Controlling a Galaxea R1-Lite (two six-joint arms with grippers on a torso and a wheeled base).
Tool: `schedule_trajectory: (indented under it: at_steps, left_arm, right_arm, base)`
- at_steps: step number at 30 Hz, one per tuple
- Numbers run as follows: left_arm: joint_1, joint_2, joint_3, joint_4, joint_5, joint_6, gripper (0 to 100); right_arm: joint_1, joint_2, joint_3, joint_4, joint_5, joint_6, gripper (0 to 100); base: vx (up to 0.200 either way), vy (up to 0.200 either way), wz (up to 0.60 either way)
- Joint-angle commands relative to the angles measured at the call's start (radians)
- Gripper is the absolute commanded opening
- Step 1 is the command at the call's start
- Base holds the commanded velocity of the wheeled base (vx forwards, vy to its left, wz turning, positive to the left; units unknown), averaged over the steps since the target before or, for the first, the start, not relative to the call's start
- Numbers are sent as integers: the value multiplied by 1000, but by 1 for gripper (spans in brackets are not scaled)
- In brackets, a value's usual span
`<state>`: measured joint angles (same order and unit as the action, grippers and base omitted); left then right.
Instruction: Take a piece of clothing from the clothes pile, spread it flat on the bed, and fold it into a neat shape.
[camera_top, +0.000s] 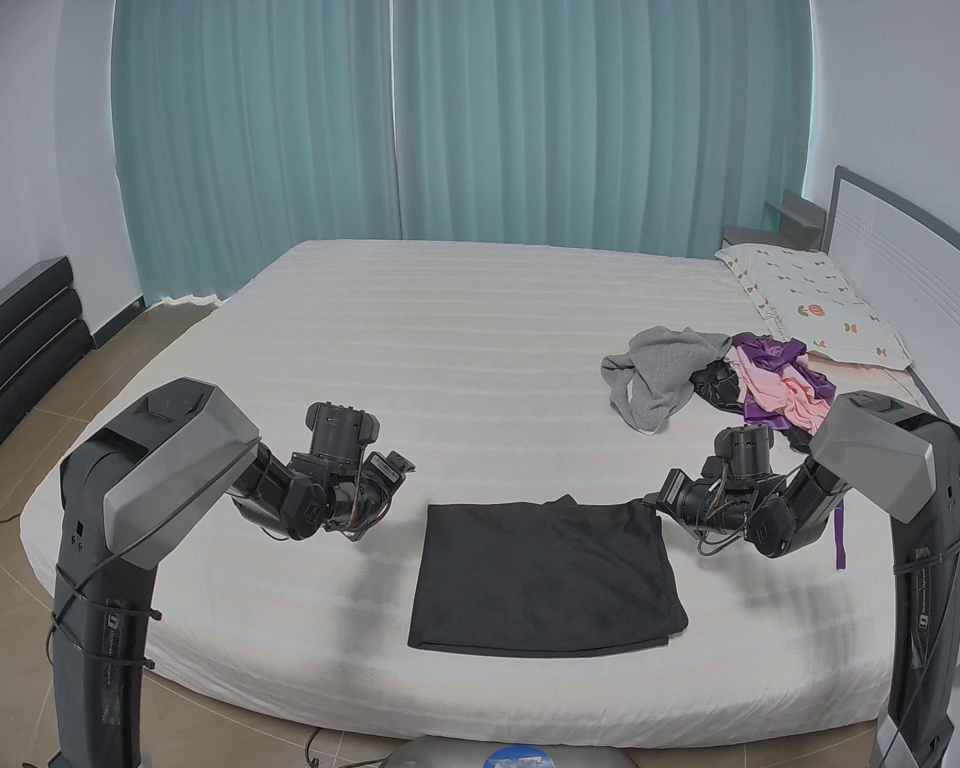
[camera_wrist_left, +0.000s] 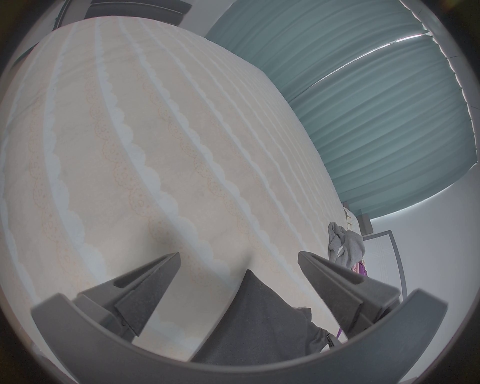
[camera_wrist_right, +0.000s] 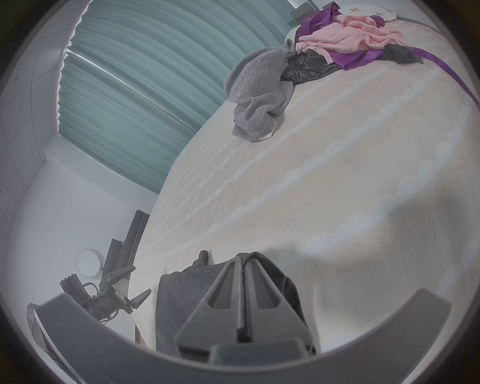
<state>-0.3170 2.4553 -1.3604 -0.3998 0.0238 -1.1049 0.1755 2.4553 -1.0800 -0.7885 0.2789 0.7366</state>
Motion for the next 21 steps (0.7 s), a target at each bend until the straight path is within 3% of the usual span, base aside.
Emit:
schedule_trajectory:
  at_steps: [1, 21]
  left_arm:
    - [-1, 1, 0, -1, 1, 0, 100]
    - [-7, 4, -3, -1, 1, 28, 100]
  right_arm:
    - [-11, -1, -3, -1, 0, 0, 0]
    - [-36, 19, -18, 6, -1, 0, 0]
  base:
    - [0, 0, 0]
    - [0, 0, 0]
